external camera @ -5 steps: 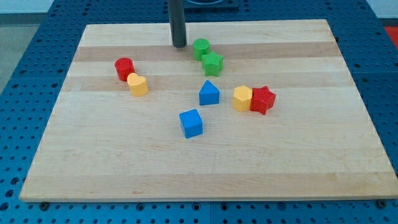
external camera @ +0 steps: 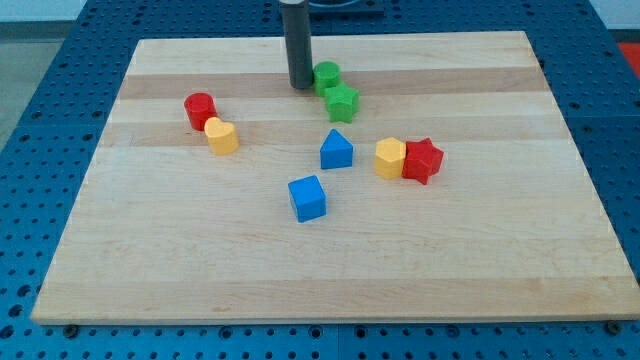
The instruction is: Slide the green circle towards the top right of the board
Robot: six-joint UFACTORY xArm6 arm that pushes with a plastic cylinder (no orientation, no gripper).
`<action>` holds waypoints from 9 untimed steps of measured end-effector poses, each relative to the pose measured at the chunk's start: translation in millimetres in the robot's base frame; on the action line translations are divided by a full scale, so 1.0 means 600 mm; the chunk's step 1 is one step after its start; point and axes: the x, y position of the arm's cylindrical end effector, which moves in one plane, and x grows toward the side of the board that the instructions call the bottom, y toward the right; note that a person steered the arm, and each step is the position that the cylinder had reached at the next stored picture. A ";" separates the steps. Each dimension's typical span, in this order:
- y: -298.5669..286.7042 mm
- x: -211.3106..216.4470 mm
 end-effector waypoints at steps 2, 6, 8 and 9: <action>0.104 0.008; 0.268 0.041; 0.328 0.052; 0.328 0.047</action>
